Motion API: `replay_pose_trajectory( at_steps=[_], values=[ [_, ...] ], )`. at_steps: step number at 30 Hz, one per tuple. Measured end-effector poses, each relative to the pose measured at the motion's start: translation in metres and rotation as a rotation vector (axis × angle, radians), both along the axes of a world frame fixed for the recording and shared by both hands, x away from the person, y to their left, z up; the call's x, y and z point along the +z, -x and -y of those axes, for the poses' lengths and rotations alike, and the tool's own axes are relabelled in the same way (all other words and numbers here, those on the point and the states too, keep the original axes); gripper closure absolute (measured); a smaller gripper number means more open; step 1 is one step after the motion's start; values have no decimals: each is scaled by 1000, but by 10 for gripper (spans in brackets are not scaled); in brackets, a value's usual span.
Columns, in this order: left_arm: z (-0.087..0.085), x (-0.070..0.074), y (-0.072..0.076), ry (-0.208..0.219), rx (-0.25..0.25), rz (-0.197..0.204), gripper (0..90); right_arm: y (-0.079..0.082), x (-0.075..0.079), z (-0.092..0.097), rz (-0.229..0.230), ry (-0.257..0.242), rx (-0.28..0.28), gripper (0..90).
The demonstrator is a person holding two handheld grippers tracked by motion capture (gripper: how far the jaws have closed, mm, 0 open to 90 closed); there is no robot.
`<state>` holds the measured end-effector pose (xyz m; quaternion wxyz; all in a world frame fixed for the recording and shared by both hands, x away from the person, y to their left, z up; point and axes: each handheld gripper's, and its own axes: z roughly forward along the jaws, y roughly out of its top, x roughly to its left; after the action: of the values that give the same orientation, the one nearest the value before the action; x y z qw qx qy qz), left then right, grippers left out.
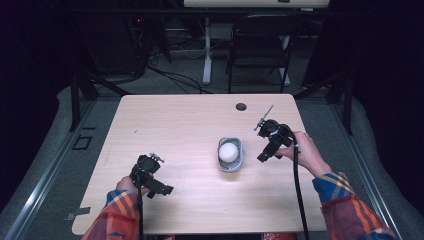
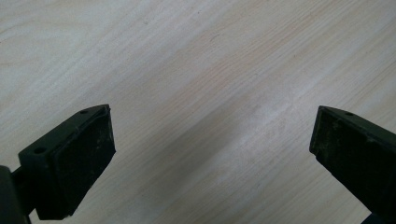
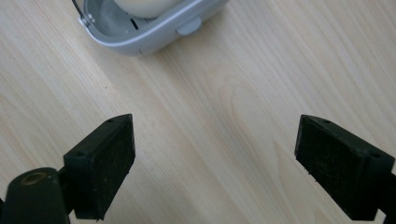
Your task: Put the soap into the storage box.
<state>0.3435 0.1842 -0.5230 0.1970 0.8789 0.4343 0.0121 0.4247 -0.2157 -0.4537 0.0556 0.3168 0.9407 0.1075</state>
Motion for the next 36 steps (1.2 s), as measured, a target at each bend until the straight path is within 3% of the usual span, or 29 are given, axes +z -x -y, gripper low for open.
replay_pose_trajectory(
  at_steps=[11, 12, 18, 22, 23, 35, 36],
  values=[
    [0, 0, 0, 2, 2, 0, 0, 14, -10, 25, 1, 6, -42, 116],
    [0, 0, 0, -1, 0, 1, 0, 17, -11, 29, 3, -15, -55, 116],
    [0, 0, 0, -1, 0, 2, 1, 25, -14, 41, 8, -18, -77, 115],
    [0, 1, 0, -1, 0, 3, 0, 30, -18, 50, 13, 7, -77, 114],
    [0, 0, 0, 0, 0, 2, 0, 32, -20, 51, 9, -10, -90, 114],
    [0, 0, 0, -3, -1, 4, 1, 55, -50, 69, -12, 53, -106, 103],
    [0, 0, 0, -2, -2, 3, 1, 56, -54, 69, -15, 33, -115, 103]
  ],
)
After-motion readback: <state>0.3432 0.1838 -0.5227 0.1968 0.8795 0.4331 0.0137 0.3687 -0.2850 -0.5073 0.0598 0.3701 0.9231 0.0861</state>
